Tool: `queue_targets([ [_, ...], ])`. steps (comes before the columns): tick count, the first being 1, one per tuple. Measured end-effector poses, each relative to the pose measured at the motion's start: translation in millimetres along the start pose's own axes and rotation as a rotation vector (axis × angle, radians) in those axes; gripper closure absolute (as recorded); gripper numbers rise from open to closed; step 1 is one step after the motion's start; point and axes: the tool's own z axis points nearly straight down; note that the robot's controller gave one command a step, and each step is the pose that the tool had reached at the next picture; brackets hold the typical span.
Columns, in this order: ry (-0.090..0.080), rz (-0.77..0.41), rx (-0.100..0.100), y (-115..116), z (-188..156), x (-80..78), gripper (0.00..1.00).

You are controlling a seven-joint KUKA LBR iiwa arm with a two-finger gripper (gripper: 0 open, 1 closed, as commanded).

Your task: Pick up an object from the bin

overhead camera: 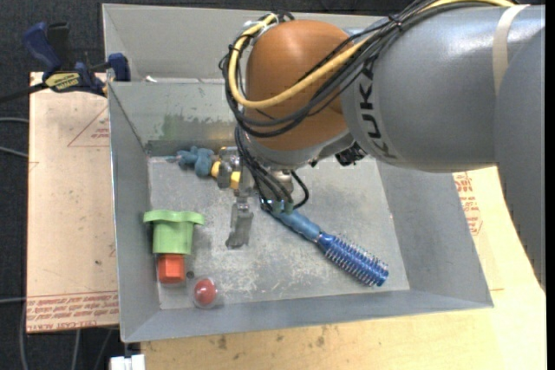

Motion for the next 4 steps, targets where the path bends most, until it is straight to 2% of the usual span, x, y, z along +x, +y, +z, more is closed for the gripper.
queue_targets([
  [1,-0.002,-0.134,0.0,38,78,0.7,0.0],
  [2,-0.007,-0.351,0.001,42,143,-24.8,0.0],
  [3,-0.01,-0.715,0.003,69,141,-60.3,0.0],
  [4,-0.02,-0.712,0.008,67,134,-65.4,1.0],
])
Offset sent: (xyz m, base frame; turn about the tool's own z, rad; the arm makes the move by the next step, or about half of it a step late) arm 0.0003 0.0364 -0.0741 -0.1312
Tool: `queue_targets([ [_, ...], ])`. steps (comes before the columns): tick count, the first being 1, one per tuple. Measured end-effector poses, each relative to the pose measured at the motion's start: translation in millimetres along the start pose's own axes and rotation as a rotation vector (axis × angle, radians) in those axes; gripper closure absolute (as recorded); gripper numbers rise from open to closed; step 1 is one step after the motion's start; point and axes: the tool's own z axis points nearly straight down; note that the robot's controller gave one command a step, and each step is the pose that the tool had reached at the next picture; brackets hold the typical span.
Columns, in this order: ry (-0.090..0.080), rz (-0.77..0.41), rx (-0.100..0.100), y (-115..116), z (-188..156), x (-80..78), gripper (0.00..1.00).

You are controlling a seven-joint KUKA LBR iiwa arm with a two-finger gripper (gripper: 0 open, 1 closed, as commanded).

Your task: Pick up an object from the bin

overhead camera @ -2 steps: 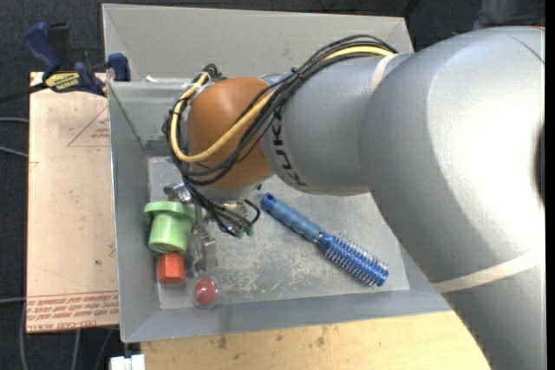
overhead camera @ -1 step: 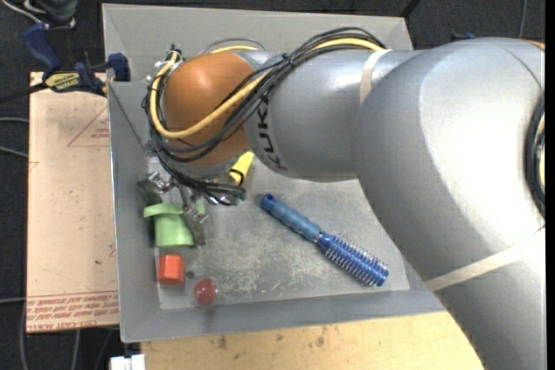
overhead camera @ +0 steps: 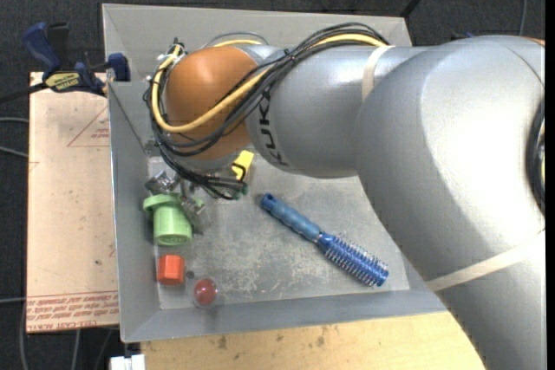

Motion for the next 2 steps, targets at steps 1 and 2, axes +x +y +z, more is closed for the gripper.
queue_targets([
  [1,0.0,0.01,-0.004,-34,-111,37.0,1.0],
  [2,-0.003,0.022,-0.004,-54,-201,25.1,1.0],
])
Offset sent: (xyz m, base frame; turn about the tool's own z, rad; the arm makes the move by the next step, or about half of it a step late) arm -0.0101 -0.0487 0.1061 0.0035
